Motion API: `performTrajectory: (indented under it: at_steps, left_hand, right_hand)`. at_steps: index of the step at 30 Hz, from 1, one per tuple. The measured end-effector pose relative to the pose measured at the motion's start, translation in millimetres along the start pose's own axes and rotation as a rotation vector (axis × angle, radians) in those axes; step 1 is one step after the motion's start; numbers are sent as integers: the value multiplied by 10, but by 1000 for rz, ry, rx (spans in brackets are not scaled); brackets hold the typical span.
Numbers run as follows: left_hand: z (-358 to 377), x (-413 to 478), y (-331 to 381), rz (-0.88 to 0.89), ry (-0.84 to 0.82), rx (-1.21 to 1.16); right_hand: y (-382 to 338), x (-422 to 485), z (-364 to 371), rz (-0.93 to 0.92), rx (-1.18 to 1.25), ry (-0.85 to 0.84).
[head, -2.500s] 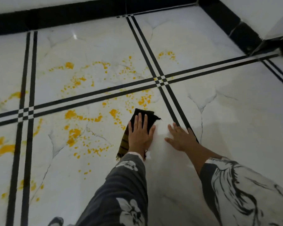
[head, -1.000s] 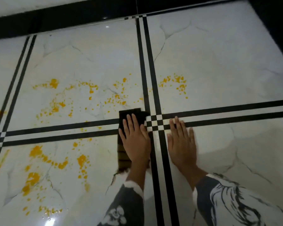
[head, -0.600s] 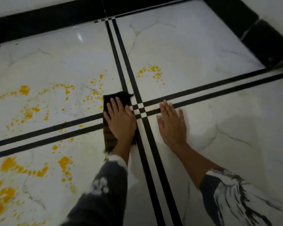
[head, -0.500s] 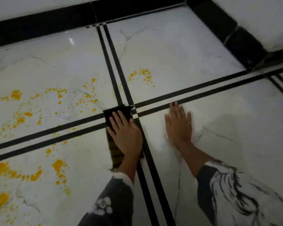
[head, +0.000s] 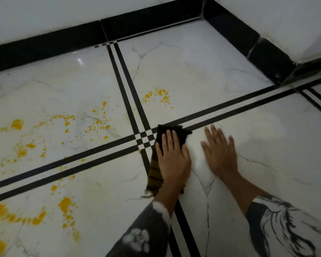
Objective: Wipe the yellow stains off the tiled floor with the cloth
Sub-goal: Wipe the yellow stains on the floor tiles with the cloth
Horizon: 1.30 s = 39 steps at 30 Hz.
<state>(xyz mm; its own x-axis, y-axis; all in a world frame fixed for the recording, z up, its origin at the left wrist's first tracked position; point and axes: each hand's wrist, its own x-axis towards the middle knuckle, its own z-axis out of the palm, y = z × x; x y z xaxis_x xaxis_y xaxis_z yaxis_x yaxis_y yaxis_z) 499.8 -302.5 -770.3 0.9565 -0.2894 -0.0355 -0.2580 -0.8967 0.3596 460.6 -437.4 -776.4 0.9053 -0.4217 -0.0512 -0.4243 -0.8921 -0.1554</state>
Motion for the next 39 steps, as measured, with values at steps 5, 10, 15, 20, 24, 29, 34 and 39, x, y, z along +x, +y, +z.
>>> performTrajectory:
  at_steps: [5,10,15,20,24,29,34,39]
  left_hand:
    - [-360,592,-206,182,-57,-381]
    - [-545,740,-1087,27,-23,19]
    - [-389,792,-1216,34,26,144]
    - [-379,835,-1191,37,40,172]
    - [-392,813,-1197,40,45,183]
    - [-390,824,-1202,-31,126,124]
    - [-383,823,-1192,-60,98,129]
    - [-376,822,-1209,-44,121,139]
  right_hand:
    - [-226,52,-108,153,160,36]
    - [-1288,-19,-49,37,222,142]
    - [-1361,522,111,-22,143,19]
    - [-1060,762,114,-125,15,30]
    - [-947,645,123,-620,-79,-12]
    - [-926,1304,-11,-171,3,57]
    - [-986,1208,4,-478,-52,-58]
    - [-835,1879,-51,-229,5,-26]
